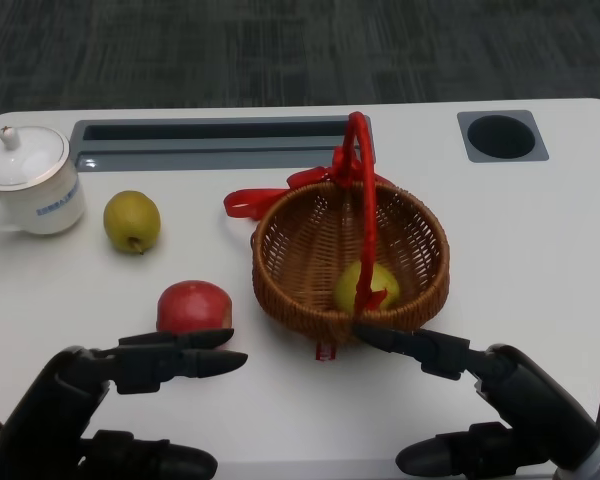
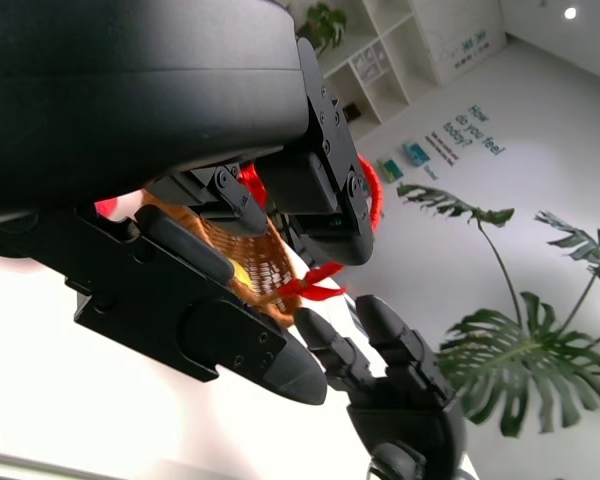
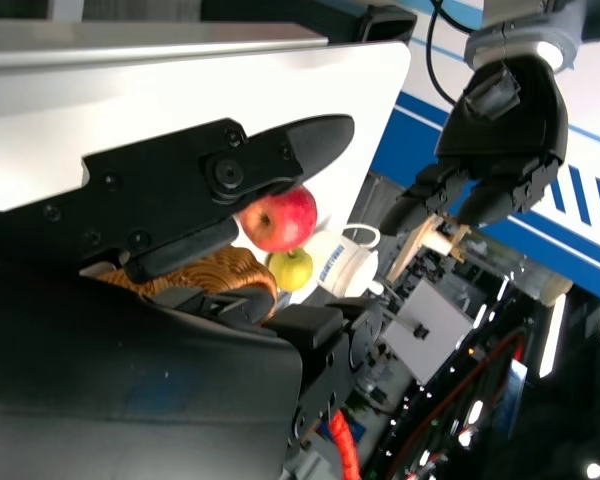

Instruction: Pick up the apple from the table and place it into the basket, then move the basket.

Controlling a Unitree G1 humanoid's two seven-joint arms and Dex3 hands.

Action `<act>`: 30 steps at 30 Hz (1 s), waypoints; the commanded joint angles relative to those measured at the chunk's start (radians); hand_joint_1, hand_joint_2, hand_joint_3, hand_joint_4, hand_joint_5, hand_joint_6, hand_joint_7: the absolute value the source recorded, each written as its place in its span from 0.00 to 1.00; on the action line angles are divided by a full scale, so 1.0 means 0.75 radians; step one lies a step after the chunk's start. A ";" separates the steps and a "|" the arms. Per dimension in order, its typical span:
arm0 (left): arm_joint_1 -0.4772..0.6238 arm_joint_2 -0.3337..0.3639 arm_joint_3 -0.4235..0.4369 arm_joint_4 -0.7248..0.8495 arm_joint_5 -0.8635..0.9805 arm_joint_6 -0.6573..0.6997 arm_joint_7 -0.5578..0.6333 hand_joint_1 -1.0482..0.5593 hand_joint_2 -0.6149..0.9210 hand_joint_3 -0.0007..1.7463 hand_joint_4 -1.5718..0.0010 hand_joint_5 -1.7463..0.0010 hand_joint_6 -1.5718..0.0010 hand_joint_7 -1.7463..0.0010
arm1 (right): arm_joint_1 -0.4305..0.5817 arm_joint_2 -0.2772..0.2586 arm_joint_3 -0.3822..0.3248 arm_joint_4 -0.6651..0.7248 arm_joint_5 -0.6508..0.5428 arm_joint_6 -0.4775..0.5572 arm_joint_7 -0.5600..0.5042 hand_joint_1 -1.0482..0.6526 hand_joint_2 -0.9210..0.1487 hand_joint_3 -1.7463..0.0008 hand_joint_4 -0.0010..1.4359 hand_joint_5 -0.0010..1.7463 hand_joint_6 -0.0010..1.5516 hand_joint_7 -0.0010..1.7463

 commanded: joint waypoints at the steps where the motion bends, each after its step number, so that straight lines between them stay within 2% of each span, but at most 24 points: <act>1: -0.008 0.031 -0.013 0.038 -0.009 -0.036 0.034 0.29 0.86 0.00 0.53 0.98 0.42 0.99 | -0.033 -0.027 -0.012 0.046 -0.018 -0.049 -0.053 0.22 0.05 1.00 0.27 0.00 0.30 0.01; 14: -0.012 0.073 -0.071 0.058 -0.061 -0.047 0.056 0.29 0.88 0.00 0.50 0.99 0.42 1.00 | -0.061 -0.038 0.034 0.113 0.003 -0.087 -0.100 0.23 0.05 1.00 0.32 0.01 0.34 0.01; 17: -0.025 0.072 -0.046 0.064 -0.014 -0.059 0.102 0.27 0.88 0.00 0.50 0.99 0.43 1.00 | -0.062 -0.041 0.038 0.113 0.006 -0.087 -0.105 0.22 0.04 1.00 0.32 0.01 0.35 0.01; 21: -0.094 0.067 0.104 0.093 0.275 -0.155 0.308 0.24 0.87 0.00 0.54 1.00 0.50 1.00 | -0.063 -0.046 0.041 0.115 0.005 -0.087 -0.110 0.22 0.04 1.00 0.32 0.00 0.35 0.00; 25: -0.214 0.109 0.254 0.174 0.712 -0.233 0.626 0.19 0.86 0.00 0.55 1.00 0.53 1.00 | -0.059 -0.047 0.053 0.109 0.015 -0.079 -0.107 0.22 0.04 1.00 0.32 0.00 0.35 0.00; 27: -0.270 0.147 0.265 0.233 0.890 -0.226 0.789 0.18 0.85 0.00 0.55 1.00 0.55 1.00 | -0.058 -0.047 0.058 0.108 0.019 -0.076 -0.106 0.23 0.04 1.00 0.32 0.00 0.35 0.00; 30: -0.348 0.217 0.214 0.338 1.095 -0.166 1.016 0.17 0.85 0.00 0.58 1.00 0.58 1.00 | -0.058 -0.044 0.064 0.113 0.022 -0.078 -0.106 0.23 0.04 1.00 0.33 0.00 0.36 0.00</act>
